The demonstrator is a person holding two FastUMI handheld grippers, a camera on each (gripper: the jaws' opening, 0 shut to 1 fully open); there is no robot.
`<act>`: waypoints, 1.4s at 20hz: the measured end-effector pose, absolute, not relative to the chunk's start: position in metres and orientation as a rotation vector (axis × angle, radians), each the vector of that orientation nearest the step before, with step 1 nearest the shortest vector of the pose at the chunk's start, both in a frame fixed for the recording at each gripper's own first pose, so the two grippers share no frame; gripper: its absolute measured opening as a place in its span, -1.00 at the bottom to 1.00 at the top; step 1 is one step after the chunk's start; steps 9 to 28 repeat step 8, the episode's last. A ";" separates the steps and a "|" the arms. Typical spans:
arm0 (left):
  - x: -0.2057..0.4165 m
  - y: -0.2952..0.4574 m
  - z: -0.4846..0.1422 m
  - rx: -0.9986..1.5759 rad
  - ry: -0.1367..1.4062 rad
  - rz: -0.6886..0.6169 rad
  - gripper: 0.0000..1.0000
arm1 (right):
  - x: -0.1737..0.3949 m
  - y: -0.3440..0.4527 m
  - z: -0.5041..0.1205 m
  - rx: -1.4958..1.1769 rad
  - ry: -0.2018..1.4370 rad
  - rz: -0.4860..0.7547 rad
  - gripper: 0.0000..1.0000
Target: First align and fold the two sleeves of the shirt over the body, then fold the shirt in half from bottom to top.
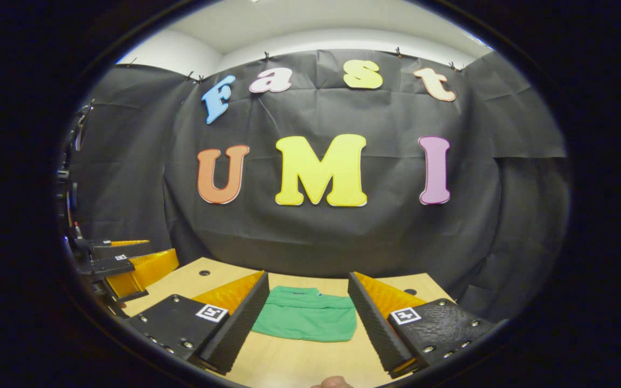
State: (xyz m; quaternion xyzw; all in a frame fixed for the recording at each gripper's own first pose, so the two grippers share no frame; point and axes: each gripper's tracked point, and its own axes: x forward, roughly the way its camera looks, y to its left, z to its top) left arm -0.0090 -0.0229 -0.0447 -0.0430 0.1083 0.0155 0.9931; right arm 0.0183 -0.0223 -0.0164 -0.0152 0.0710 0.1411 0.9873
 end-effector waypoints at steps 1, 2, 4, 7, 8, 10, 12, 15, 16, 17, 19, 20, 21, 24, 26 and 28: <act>-0.009 -0.022 -0.044 -0.086 0.214 0.034 0.96 | 0.018 -0.022 -0.016 -0.027 0.143 0.285 0.87; -0.010 -0.022 -0.042 -0.086 0.212 0.035 0.96 | 0.018 -0.022 -0.015 -0.025 0.144 0.285 0.88; -0.010 -0.022 -0.039 -0.083 0.207 0.032 0.96 | 0.017 -0.019 -0.014 -0.024 0.140 0.288 0.87; -0.009 -0.024 -0.038 -0.079 0.204 0.027 0.96 | 0.017 -0.018 -0.010 -0.031 0.129 0.295 0.88; -0.010 -0.024 -0.038 -0.078 0.204 0.025 0.95 | 0.017 -0.016 -0.010 -0.030 0.128 0.296 0.88; -0.010 -0.024 -0.038 -0.078 0.204 0.025 0.95 | 0.017 -0.016 -0.010 -0.030 0.128 0.296 0.88; -0.010 -0.024 -0.038 -0.078 0.204 0.025 0.95 | 0.017 -0.016 -0.010 -0.030 0.128 0.296 0.88; -0.010 -0.024 -0.038 -0.078 0.204 0.025 0.95 | 0.017 -0.016 -0.010 -0.030 0.128 0.296 0.88; -0.010 -0.024 -0.038 -0.078 0.204 0.025 0.95 | 0.017 -0.016 -0.010 -0.030 0.128 0.296 0.88; -0.010 -0.024 -0.038 -0.078 0.204 0.025 0.95 | 0.017 -0.016 -0.010 -0.030 0.128 0.296 0.88; -0.010 -0.024 -0.038 -0.078 0.204 0.025 0.95 | 0.017 -0.016 -0.010 -0.030 0.128 0.296 0.88; -0.010 -0.024 -0.038 -0.078 0.204 0.025 0.95 | 0.017 -0.016 -0.010 -0.030 0.128 0.296 0.88; -0.010 -0.024 -0.038 -0.078 0.204 0.025 0.95 | 0.017 -0.016 -0.010 -0.030 0.128 0.296 0.88; -0.010 -0.024 -0.038 -0.078 0.204 0.025 0.95 | 0.017 -0.016 -0.010 -0.030 0.128 0.296 0.88; -0.010 -0.024 -0.038 -0.078 0.204 0.025 0.95 | 0.017 -0.016 -0.010 -0.030 0.128 0.296 0.88; -0.010 -0.024 -0.038 -0.078 0.204 0.025 0.95 | 0.017 -0.016 -0.010 -0.030 0.128 0.296 0.88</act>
